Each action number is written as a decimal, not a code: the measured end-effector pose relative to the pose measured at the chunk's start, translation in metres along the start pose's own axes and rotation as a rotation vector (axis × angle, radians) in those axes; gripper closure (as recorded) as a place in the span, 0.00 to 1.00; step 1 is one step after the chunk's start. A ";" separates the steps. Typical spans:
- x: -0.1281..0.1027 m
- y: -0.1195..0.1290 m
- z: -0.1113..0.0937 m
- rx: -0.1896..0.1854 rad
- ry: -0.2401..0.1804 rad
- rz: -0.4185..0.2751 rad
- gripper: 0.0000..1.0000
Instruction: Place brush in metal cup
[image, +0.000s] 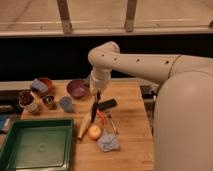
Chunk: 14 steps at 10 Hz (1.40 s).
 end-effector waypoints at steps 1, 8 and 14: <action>-0.003 0.007 0.000 -0.005 0.005 -0.034 0.98; -0.068 0.088 0.017 -0.093 -0.031 -0.203 0.98; -0.090 0.118 0.029 -0.129 -0.014 -0.260 0.98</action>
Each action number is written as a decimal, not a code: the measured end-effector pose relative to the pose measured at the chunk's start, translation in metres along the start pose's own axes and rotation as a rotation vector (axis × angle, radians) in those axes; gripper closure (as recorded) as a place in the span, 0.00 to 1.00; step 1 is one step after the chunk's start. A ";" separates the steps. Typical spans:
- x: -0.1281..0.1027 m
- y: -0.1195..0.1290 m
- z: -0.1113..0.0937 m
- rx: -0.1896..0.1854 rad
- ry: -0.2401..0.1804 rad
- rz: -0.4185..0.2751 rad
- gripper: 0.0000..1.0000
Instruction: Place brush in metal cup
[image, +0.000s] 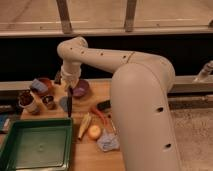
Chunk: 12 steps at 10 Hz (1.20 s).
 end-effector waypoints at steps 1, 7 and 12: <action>0.000 0.001 0.001 -0.001 0.001 -0.002 0.98; -0.011 0.025 0.025 -0.028 0.031 -0.091 0.98; -0.025 0.052 0.038 -0.053 0.077 -0.157 0.98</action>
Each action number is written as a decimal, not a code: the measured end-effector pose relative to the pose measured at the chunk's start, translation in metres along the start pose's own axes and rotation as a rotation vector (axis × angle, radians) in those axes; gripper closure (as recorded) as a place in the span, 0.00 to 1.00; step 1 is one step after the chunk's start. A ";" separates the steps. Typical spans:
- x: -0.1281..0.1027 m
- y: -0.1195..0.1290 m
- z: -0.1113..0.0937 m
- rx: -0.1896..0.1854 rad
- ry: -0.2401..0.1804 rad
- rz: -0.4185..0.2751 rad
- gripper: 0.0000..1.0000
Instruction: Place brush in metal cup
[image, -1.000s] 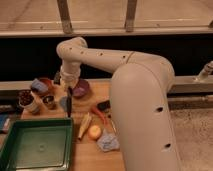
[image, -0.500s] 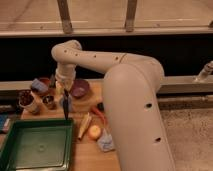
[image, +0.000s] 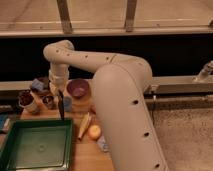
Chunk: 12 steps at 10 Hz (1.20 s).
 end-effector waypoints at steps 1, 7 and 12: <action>-0.004 0.006 0.003 -0.007 0.016 -0.010 0.98; -0.017 0.034 0.037 -0.076 0.105 -0.046 0.98; -0.018 0.042 0.068 -0.135 0.170 -0.053 0.98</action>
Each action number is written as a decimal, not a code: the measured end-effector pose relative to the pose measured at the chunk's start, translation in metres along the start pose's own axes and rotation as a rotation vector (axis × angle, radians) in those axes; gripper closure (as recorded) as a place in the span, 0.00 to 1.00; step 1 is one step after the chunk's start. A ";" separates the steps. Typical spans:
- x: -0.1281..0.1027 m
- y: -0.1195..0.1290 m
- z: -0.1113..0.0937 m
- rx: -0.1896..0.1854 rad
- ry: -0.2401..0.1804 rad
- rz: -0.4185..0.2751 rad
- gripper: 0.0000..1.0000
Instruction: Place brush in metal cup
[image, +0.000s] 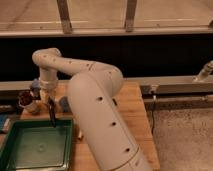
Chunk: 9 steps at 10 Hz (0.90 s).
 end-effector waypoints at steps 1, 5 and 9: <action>-0.001 -0.002 0.003 -0.008 0.003 0.007 0.98; -0.001 -0.012 0.008 -0.015 0.009 0.047 0.98; 0.000 -0.021 0.012 -0.014 0.020 0.081 0.73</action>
